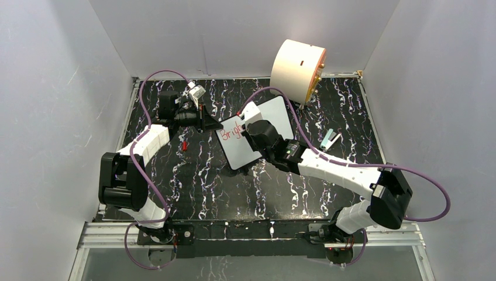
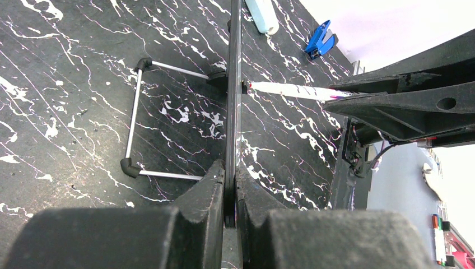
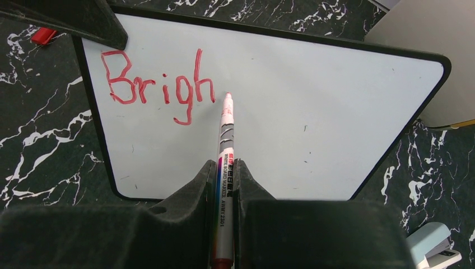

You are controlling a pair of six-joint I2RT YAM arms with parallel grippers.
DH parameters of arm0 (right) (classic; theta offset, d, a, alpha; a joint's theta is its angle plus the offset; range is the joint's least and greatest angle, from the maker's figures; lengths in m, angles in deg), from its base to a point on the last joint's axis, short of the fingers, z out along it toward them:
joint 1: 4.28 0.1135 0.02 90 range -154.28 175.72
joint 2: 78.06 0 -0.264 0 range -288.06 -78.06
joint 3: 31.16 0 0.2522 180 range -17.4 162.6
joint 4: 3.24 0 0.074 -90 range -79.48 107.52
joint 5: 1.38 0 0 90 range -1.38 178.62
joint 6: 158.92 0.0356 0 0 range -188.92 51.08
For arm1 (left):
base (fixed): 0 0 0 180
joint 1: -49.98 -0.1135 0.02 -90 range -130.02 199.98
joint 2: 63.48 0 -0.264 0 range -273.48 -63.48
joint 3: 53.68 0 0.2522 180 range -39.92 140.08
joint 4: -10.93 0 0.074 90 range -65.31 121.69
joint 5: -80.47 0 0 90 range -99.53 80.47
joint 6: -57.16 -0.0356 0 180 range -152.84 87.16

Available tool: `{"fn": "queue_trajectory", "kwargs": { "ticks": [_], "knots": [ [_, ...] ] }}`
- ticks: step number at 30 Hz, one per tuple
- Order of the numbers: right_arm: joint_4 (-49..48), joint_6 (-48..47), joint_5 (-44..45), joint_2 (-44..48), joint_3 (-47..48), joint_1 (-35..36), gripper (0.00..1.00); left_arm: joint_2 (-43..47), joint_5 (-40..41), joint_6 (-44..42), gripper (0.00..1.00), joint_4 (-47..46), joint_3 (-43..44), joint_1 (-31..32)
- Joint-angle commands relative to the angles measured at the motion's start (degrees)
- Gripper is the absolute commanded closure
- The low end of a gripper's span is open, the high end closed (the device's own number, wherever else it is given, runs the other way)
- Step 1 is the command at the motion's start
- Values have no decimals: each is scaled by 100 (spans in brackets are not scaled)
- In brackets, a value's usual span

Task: Write a sentence on the whiteboard

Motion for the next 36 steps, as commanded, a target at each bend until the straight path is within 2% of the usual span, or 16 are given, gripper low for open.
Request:
{"fn": "queue_trajectory", "kwargs": {
  "ticks": [1, 36],
  "knots": [
    [-318, -66, 0, 42, 50, -20, 100, -148, 169, -178, 100, 430, -44, 113],
    [-565, -180, -20, -203, 225, -41, 100, -149, 155, -200, 100, 448, -42, 115]
  ]
}}
